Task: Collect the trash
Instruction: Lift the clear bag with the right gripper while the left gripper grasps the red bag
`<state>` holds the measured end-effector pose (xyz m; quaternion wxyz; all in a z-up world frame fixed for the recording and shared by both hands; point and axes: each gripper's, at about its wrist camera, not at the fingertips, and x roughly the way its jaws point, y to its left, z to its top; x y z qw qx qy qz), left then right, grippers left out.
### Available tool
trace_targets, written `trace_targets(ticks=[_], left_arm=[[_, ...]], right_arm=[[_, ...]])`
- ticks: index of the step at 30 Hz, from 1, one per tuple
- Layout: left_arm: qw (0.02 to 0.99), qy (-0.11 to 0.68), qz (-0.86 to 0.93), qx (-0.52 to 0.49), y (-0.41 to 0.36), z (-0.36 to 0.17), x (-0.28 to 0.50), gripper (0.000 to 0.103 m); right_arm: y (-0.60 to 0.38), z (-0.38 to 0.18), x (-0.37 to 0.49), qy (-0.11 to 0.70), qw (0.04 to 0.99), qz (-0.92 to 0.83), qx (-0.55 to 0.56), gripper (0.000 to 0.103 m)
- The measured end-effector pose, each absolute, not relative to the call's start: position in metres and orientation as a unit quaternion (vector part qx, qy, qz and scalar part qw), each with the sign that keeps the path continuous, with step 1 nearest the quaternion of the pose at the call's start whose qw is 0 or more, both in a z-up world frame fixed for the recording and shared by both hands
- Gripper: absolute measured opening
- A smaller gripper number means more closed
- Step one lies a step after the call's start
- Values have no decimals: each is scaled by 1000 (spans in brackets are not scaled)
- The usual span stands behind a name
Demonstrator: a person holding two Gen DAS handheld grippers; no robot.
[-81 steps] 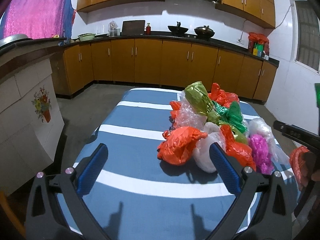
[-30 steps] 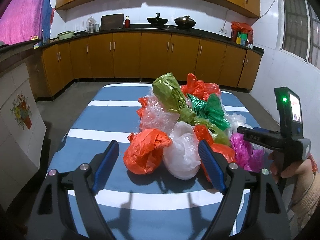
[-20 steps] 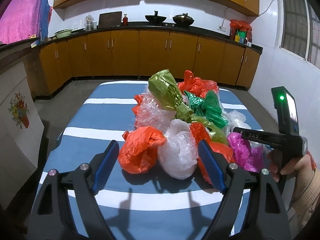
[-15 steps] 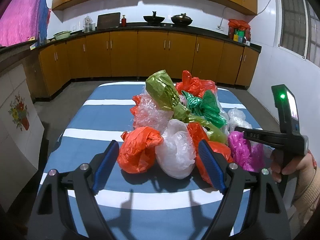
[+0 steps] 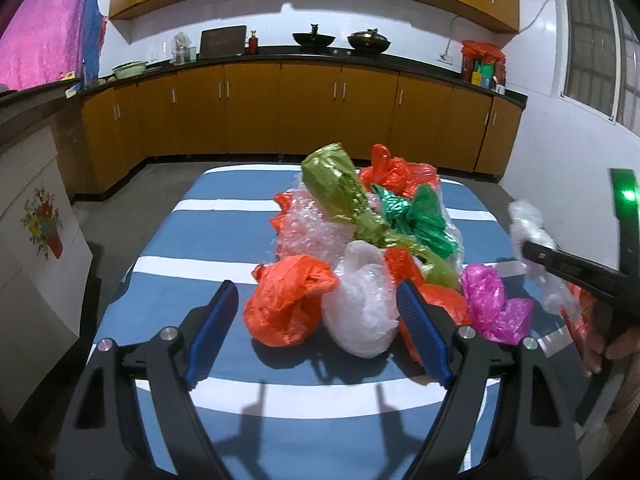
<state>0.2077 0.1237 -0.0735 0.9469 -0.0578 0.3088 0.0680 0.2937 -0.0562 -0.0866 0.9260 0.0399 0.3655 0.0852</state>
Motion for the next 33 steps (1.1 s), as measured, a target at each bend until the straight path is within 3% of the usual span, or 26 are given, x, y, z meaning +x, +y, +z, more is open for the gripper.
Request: trace_targets(ticks=[13,33], left_arm=[[943,318,88,-50,138,-75,222,64],[914,385,90,-86,179,-119,254,65]], right_arm=[[-54,-90,283,370,924,93,29,33],[-50,-92,283,373,922,97,30,33]])
